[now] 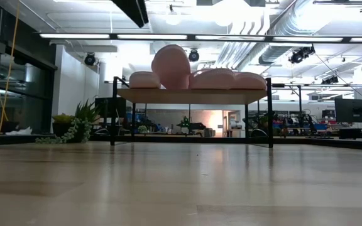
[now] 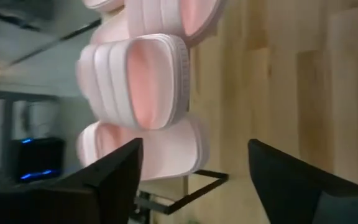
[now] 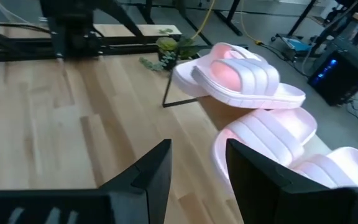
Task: Pick and place slides into the shelf
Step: Adjust the pink slide
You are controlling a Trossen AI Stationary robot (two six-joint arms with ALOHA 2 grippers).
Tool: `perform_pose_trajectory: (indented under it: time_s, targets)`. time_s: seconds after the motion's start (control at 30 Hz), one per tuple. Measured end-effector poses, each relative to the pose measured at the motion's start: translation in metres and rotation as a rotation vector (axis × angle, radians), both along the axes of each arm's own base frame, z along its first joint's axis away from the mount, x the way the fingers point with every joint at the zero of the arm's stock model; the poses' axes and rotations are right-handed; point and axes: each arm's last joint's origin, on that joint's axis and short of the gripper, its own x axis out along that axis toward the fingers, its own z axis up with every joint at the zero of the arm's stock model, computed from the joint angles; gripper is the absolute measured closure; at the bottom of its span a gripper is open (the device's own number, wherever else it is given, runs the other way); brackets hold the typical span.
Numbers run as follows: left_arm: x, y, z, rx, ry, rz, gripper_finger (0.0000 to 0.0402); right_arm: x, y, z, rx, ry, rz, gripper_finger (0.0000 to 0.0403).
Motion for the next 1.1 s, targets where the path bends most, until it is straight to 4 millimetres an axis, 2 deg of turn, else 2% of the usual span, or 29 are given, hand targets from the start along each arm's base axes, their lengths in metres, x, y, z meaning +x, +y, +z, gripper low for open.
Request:
perform_pose_trajectory:
  time_s: [0.17,0.43,0.47,0.87,1.1]
  targets:
    - [-0.003,0.024,-0.001,-0.063,0.052,-0.014,0.0203,0.003,-0.013,-0.002,0.004,0.025,-0.035,0.0261]
    - [-0.014,0.07,-0.004,-0.238,0.051,0.032,0.0375,0.005,-0.027,-0.005,0.029,0.082,-0.04,0.0261]
    - [-0.015,0.074,-0.004,-0.265,0.044,0.034,0.0388,0.005,-0.028,-0.005,0.027,0.087,-0.041,0.0261]
    - [-0.021,0.1,-0.004,-0.377,-0.01,-0.004,0.0395,0.005,-0.029,-0.006,0.014,0.099,-0.036,0.0261]
    - [-0.017,0.114,-0.014,-0.423,0.011,-0.001,0.04,0.005,-0.03,-0.005,0.007,0.102,-0.041,0.0261]
